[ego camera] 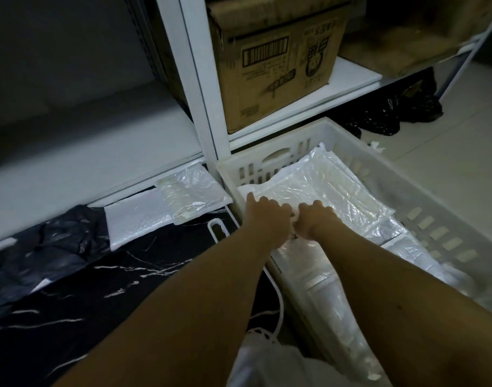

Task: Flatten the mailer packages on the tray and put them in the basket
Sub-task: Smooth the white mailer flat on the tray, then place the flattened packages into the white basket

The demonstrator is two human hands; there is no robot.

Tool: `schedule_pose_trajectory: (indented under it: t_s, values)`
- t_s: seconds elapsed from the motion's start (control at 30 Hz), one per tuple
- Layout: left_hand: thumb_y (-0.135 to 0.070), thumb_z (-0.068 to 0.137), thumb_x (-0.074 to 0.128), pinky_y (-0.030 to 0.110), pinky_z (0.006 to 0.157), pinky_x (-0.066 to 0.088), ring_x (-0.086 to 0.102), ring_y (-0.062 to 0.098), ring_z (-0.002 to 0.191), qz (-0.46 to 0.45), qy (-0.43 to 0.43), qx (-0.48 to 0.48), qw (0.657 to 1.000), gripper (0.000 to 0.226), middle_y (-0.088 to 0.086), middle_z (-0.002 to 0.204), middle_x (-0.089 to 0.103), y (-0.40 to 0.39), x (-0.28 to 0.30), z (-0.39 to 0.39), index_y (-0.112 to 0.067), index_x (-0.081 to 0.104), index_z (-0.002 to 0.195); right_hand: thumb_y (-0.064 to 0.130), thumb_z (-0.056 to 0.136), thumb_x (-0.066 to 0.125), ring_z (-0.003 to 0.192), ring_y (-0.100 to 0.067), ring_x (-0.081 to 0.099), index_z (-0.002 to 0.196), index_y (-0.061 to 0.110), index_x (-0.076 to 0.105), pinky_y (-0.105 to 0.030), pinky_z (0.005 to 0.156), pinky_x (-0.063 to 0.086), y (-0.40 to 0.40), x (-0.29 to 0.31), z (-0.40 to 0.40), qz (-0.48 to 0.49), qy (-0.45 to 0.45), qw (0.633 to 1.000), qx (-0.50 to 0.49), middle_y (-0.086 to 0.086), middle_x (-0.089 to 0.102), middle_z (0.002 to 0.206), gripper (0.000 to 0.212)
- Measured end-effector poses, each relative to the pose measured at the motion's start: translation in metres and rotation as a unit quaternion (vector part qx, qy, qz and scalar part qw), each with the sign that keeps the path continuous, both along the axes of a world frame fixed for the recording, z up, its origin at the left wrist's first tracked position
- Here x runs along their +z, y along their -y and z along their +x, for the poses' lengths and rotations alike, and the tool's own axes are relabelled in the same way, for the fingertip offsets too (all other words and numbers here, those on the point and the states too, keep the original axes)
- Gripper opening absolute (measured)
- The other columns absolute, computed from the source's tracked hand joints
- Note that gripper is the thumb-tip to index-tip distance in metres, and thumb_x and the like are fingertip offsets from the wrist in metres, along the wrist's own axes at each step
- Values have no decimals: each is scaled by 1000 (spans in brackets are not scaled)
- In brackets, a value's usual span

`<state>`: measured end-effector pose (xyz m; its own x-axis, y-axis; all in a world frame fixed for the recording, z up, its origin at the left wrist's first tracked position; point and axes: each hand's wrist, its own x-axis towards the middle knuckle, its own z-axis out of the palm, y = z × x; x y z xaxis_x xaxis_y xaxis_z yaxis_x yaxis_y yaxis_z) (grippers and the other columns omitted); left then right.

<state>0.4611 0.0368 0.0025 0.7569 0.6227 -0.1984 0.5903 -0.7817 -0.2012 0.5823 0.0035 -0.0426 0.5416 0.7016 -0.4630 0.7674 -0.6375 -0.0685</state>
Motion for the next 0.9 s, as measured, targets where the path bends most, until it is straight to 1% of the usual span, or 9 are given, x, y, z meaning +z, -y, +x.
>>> schedule_pose_trajectory:
  t_s: [0.1,0.2,0.27,0.4,0.5,0.6,0.7,0.8,0.9]
  values:
    - [-31,95,44,49,105,28,49,28,116,3,16,8,1000,35,7,123,56,14,30,-28,-19,46,128,39,91,52,119,-31,50,127,17,55,-48,104,41,2,33,-16,11,-12,999,43,-9,55,131,42]
    - [-32,98,41,44,101,32,50,27,115,4,29,19,999,35,7,122,56,22,52,-56,-18,43,129,31,95,51,112,-28,57,125,11,58,-40,98,46,-2,67,-36,16,10,994,107,-10,59,126,36]
    - [-28,96,43,43,98,34,50,28,114,4,28,31,999,36,9,122,55,26,67,-78,-18,42,131,28,97,47,104,-25,58,119,9,60,-34,89,46,-6,85,-53,7,33,987,156,-10,61,122,32]
    - [-27,94,48,41,94,37,49,29,115,-1,29,86,996,42,11,125,52,26,87,-128,-17,39,135,27,97,46,89,-24,56,103,10,61,-31,76,44,-20,114,-101,-10,47,969,242,-11,63,114,24]
    - [-28,96,46,39,89,37,49,29,113,-7,35,133,990,41,11,124,52,26,94,-171,-18,38,135,32,97,47,84,-22,54,90,13,55,-30,74,41,-28,127,-144,-12,45,957,288,-8,60,104,22]
    - [-28,98,43,39,85,36,48,29,112,-19,37,172,984,36,12,124,51,26,97,-213,-16,38,132,33,97,46,87,-22,50,98,13,59,-29,78,40,-33,133,-185,-14,39,944,328,-7,58,105,24]
    - [-27,99,43,44,90,38,47,32,116,-38,37,212,976,37,13,128,48,27,94,-253,-16,36,133,38,96,48,92,-24,53,107,14,62,-31,82,43,-32,129,-229,-19,11,937,347,-6,60,109,30]
    - [-28,99,43,47,93,39,46,34,120,-59,37,243,967,42,15,132,46,28,84,-289,-15,33,137,37,95,50,93,-25,55,115,13,64,-30,80,43,-28,117,-271,-20,7,923,384,-9,62,116,34]
    - [-30,98,43,49,96,38,44,35,125,-85,26,280,956,48,16,137,42,26,69,-325,-16,30,142,37,95,50,101,-28,58,118,12,62,-31,81,43,-27,101,-310,-23,6,905,424,-11,62,118,36]
